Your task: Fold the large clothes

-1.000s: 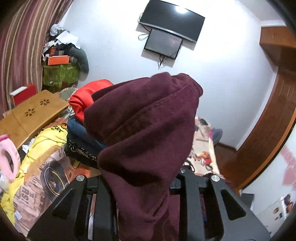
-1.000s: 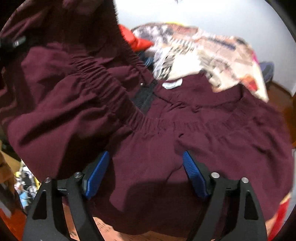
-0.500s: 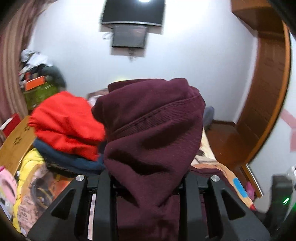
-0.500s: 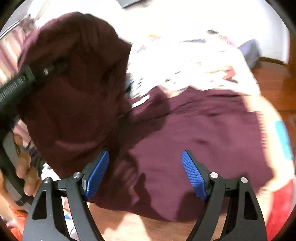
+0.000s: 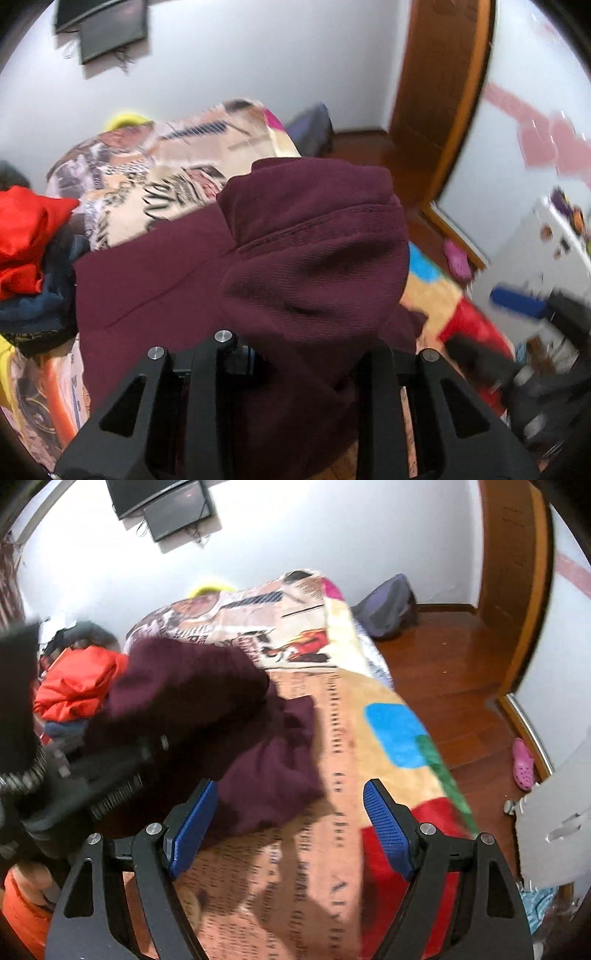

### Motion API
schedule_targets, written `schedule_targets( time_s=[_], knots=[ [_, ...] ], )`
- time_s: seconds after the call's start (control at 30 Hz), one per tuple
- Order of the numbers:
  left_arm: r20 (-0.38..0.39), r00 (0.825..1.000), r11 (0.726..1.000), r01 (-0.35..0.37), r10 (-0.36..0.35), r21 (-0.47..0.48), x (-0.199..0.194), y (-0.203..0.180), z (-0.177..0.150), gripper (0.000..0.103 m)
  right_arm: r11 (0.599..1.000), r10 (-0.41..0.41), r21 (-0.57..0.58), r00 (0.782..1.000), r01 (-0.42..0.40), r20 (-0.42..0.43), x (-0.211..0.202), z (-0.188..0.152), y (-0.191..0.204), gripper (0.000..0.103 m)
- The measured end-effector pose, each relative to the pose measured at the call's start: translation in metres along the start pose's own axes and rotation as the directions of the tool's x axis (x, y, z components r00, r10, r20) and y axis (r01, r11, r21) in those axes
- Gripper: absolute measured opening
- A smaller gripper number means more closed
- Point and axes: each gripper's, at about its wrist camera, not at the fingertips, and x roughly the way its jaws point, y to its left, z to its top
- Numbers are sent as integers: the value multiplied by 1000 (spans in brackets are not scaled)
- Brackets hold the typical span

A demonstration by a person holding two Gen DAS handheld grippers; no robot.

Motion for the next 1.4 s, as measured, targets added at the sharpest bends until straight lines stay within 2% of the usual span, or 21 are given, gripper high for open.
schedule_targets(
  time_s=[0.1,0.13,0.2,0.27,0.4,0.53,0.6,0.67,0.7,0.77,0.8,0.9,0.97,1.03,1.13,1.3,1.4],
  knots=[
    [-16,1000,999,-15,16,47,-3,-4,-3,33,1000,-7,22,1000,7,7,-12,-3,-13,78],
    [-25,1000,999,-3,4,52,-6,-4,-2,38,1000,-12,23,1000,12,11,-15,-3,-16,78],
    [-35,998,998,48,-46,46,-13,-2,-2,52,1000,-25,12,999,24,30,-24,0,-18,78],
    [-20,995,994,102,-101,42,-23,-5,-2,70,999,-31,-2,998,32,45,-32,0,-17,78],
    [8,995,994,99,-99,55,-40,-5,-7,71,999,-22,-23,996,24,85,-45,3,-11,78],
    [76,995,997,67,-71,43,-71,10,-9,71,998,24,-51,994,-19,104,-47,5,3,78],
    [125,990,998,58,-59,7,-89,26,-9,75,996,40,-78,993,-31,113,-46,10,12,78],
    [148,988,999,40,-37,-21,-98,43,-8,85,994,58,-104,991,-46,119,-44,15,22,78],
    [161,987,1000,10,-5,-30,-100,53,-10,85,991,73,-121,990,-58,122,-42,19,29,78],
    [145,987,997,-65,70,-41,-96,69,-12,85,987,94,-144,988,-77,122,-37,26,40,78],
    [134,987,996,-80,86,-48,-94,74,-14,85,982,121,-157,986,-102,117,-32,31,46,78],
    [61,993,992,-95,100,-77,-74,95,-26,85,970,202,-151,976,-189,77,-15,44,57,78],
    [4,995,992,-103,103,-79,-58,100,-35,85,969,211,-143,976,-201,58,-4,49,62,78],
    [-44,995,994,-87,84,-69,-42,100,-46,85,974,182,-143,983,-176,30,9,56,67,78],
    [-62,995,995,-83,79,-61,-31,95,-59,86,974,171,-149,985,-171,-14,22,57,67,78],
    [-52,998,988,-39,32,-149,-27,105,-72,89,980,55,-187,994,-71,-89,41,44,47,78],
    [-58,998,984,-10,-1,-177,-25,106,-78,91,985,68,-151,991,-85,-119,46,33,22,86]
  ],
)
